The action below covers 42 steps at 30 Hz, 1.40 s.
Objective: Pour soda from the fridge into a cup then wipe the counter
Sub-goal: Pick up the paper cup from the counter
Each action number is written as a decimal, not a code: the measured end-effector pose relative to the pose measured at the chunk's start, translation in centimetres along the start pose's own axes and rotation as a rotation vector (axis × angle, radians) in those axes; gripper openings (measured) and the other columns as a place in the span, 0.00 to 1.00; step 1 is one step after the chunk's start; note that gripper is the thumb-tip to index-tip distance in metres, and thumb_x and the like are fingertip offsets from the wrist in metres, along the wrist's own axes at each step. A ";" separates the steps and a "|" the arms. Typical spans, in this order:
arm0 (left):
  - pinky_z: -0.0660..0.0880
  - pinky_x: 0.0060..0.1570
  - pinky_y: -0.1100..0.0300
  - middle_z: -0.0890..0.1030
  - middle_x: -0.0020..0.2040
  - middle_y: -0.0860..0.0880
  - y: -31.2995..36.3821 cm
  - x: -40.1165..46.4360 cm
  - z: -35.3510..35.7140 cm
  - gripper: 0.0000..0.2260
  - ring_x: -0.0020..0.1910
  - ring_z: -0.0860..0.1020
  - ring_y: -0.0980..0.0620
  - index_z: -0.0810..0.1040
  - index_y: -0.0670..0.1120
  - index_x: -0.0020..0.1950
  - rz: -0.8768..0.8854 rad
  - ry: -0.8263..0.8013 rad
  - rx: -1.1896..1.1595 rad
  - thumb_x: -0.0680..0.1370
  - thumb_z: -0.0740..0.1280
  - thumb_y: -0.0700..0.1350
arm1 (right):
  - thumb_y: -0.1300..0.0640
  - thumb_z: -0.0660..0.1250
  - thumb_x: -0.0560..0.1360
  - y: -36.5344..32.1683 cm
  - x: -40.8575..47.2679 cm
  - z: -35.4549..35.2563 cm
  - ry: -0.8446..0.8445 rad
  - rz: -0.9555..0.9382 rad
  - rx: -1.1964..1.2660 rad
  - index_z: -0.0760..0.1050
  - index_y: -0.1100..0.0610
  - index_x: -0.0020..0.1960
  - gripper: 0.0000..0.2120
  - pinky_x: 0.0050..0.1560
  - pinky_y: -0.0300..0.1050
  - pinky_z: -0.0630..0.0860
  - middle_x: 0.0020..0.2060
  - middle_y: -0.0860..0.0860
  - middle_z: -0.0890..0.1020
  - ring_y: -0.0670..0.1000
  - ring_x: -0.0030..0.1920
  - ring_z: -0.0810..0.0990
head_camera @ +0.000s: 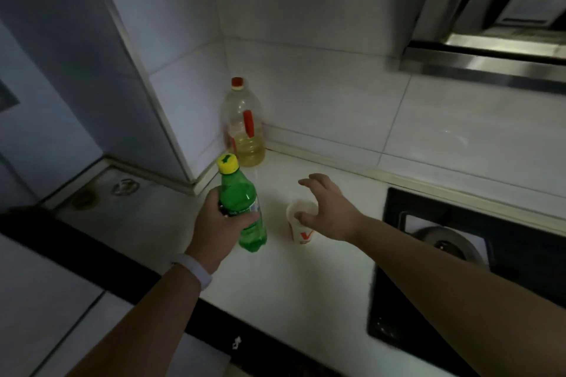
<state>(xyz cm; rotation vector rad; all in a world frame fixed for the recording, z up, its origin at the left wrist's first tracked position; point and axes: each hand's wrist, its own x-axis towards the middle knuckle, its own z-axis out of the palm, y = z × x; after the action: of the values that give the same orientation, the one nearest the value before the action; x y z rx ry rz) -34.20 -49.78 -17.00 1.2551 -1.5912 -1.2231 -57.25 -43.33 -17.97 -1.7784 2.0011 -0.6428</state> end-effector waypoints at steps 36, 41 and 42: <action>0.78 0.53 0.50 0.82 0.53 0.50 -7.6 7.2 4.0 0.27 0.51 0.81 0.51 0.75 0.51 0.59 -0.177 -0.144 0.034 0.62 0.78 0.43 | 0.52 0.79 0.65 7.7 3.2 10.7 0.135 0.302 0.460 0.56 0.46 0.69 0.42 0.49 0.39 0.77 0.60 0.45 0.69 0.49 0.59 0.74; 0.77 0.51 0.53 0.81 0.52 0.49 -6.0 7.3 3.1 0.25 0.51 0.80 0.50 0.75 0.49 0.59 -0.129 -0.153 0.023 0.66 0.78 0.36 | 0.54 0.79 0.66 6.2 2.5 8.6 0.177 0.289 0.440 0.57 0.48 0.69 0.41 0.45 0.31 0.71 0.60 0.46 0.68 0.50 0.58 0.73; 0.77 0.49 0.55 0.81 0.52 0.50 -5.4 7.2 2.9 0.24 0.50 0.80 0.51 0.75 0.49 0.58 -0.117 -0.161 0.014 0.66 0.78 0.35 | 0.53 0.79 0.66 5.8 2.2 8.0 0.191 0.288 0.433 0.57 0.49 0.70 0.41 0.45 0.33 0.71 0.61 0.47 0.68 0.51 0.59 0.73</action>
<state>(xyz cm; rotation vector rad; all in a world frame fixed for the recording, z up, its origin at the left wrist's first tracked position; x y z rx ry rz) -37.27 -56.45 -22.96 1.3024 -1.6618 -1.4193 -57.70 -45.67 -27.80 -1.1908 1.9918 -1.0826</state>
